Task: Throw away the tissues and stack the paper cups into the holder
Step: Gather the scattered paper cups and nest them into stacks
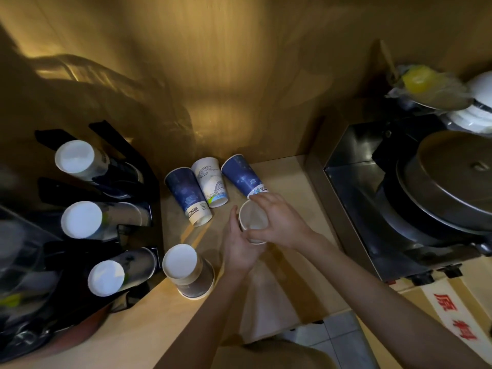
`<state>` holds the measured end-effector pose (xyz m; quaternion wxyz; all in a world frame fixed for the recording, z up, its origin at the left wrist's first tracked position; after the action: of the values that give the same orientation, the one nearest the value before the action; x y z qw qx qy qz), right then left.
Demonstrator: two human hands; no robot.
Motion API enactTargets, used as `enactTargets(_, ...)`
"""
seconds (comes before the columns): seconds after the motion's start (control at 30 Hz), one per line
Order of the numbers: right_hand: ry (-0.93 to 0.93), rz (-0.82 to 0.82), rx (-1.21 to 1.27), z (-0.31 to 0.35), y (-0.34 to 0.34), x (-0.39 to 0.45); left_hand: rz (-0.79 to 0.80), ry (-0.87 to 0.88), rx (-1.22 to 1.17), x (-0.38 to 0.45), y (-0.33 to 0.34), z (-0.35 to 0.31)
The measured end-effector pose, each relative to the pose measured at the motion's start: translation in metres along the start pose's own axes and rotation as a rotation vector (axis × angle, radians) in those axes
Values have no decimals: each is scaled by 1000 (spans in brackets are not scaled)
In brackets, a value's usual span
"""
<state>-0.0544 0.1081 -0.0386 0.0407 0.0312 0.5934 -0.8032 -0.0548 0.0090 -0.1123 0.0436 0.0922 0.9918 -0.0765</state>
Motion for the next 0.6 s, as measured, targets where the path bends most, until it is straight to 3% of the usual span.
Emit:
enactTargets(0.2, 20, 44, 57, -7, 31, 4, -41, -46, 33, -2, -1, 9)
enactTargets(0.4, -10, 134, 157, -21, 33, 10, -30, -61, -108, 2, 3, 7)
enactTargets(0.6, 169, 85, 189, -67, 18, 24, 88, -101, 36, 23, 11, -6)
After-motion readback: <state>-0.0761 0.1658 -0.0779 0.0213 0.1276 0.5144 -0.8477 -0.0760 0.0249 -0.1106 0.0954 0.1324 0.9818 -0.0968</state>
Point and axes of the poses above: each hand's wrist, its own x-axis towards the middle knuckle, its own y-axis out of the palm, z = x × y, the point moved 7 cm from there along x, towards the middle knuckle, and after that the axes turned 15 degrees about -x, right-handed, at the moved point
